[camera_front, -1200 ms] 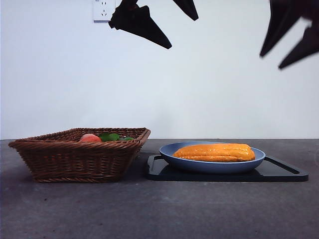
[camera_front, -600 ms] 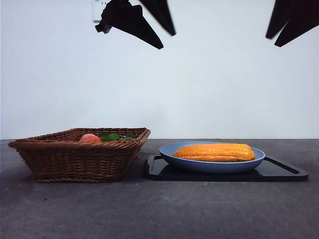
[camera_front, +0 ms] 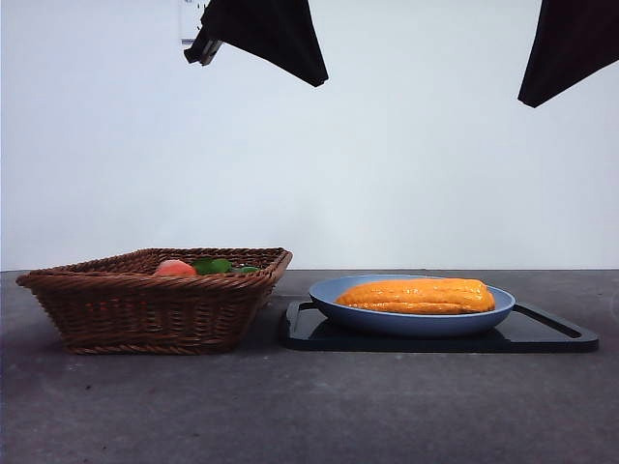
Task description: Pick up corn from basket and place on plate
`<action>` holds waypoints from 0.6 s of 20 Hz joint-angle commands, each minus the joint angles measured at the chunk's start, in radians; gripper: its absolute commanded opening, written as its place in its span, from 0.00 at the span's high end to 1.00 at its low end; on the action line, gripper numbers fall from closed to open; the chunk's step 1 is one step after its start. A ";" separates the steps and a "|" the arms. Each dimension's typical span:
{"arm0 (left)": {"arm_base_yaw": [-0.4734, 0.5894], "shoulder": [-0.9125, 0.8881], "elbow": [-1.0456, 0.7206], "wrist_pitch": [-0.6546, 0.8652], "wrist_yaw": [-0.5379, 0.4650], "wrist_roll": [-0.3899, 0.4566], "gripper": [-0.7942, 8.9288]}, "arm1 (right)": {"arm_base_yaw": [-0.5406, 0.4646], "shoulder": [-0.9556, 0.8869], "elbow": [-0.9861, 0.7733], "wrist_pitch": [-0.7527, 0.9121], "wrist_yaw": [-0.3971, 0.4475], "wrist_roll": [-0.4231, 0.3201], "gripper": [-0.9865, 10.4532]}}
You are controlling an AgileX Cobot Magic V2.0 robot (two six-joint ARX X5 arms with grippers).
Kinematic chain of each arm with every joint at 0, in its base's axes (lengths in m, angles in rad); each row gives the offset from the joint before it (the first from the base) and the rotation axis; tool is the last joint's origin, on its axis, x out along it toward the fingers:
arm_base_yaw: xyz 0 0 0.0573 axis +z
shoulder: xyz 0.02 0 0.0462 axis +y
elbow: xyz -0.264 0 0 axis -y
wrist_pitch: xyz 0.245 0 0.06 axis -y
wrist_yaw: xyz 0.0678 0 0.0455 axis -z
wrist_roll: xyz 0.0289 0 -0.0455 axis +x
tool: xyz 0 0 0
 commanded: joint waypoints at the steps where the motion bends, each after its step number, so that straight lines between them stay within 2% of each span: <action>1: -0.006 0.008 0.027 0.053 0.000 0.019 0.91 | -0.009 0.010 0.008 0.011 0.000 0.016 0.91; 7: 0.005 0.004 0.027 0.224 0.000 0.048 0.91 | -0.009 0.010 0.008 0.011 0.000 0.016 0.91; 10: 0.072 -0.023 0.027 0.271 -0.001 0.050 0.91 | -0.009 0.010 0.008 0.012 0.000 0.016 0.91; 12: 0.130 -0.078 0.026 0.277 -0.001 0.079 0.91 | -0.009 0.010 0.008 0.012 0.000 0.016 0.91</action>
